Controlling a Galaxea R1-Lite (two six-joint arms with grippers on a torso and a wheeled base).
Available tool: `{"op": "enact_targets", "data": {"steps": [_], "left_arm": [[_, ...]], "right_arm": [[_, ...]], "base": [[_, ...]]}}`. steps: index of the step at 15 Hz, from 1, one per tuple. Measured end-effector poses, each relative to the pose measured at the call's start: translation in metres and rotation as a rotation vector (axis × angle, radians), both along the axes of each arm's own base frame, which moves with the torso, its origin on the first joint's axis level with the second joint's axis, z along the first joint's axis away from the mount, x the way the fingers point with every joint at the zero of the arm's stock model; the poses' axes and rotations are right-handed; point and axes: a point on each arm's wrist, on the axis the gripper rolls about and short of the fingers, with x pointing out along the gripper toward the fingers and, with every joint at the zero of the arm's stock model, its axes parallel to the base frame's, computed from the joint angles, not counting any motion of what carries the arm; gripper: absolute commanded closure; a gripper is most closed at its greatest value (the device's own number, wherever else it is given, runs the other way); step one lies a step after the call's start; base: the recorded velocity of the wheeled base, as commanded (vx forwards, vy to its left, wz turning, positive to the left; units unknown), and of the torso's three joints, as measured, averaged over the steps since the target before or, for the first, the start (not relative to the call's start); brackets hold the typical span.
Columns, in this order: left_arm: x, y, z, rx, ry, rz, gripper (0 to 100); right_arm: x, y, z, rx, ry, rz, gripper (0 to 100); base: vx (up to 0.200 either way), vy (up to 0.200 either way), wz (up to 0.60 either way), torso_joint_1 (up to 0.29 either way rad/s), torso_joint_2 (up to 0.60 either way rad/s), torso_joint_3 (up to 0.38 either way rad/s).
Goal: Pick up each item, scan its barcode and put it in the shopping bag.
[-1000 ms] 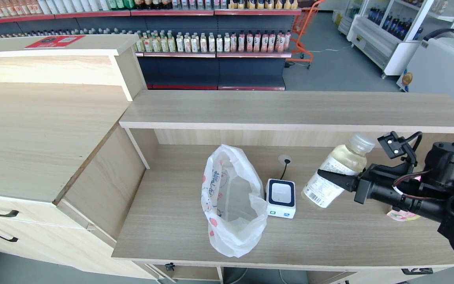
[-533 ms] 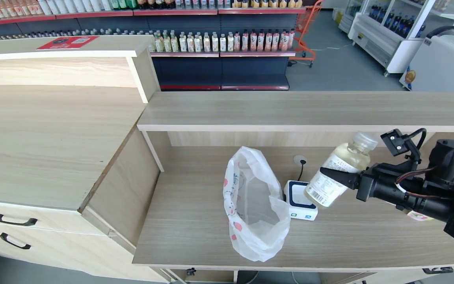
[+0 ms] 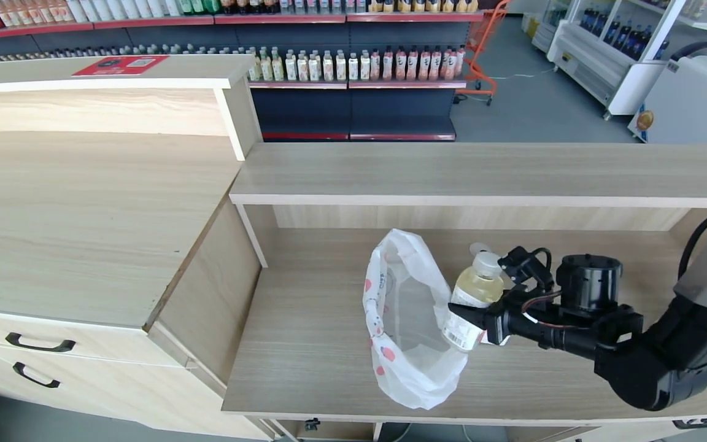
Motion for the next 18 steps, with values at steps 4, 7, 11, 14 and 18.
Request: {"op": "enact_targets", "data": {"steps": [4, 7, 11, 14, 18], "left_arm": [[0.0, 0.0, 0.0, 0.0, 0.0, 0.0, 0], [0.0, 0.0, 0.0, 0.0, 0.0, 0.0, 0], [0.0, 0.0, 0.0, 0.0, 0.0, 0.0, 0], [0.0, 0.0, 0.0, 0.0, 0.0, 0.001, 0], [0.0, 0.0, 0.0, 0.0, 0.0, 0.0, 0]], "right_arm": [[0.039, 0.043, -0.032, -0.02, -0.097, 0.046, 100], [0.065, 0.079, -0.047, -0.063, -0.217, 0.087, 100], [0.075, 0.093, -0.082, -0.144, -0.247, 0.123, 100], [0.075, 0.092, -0.096, -0.149, -0.228, 0.125, 0], [0.073, 0.089, -0.09, -0.092, -0.166, 0.101, 0]], "base": [[0.0, 0.0, 0.0, 0.0, 0.0, 0.0], [0.0, 0.0, 0.0, 0.0, 0.0, 0.0], [0.0, 0.0, 0.0, 0.0, 0.0, 0.0], [0.0, 0.0, 0.0, 0.0, 0.0, 0.0], [0.0, 0.0, 0.0, 0.0, 0.0, 0.0]]}}
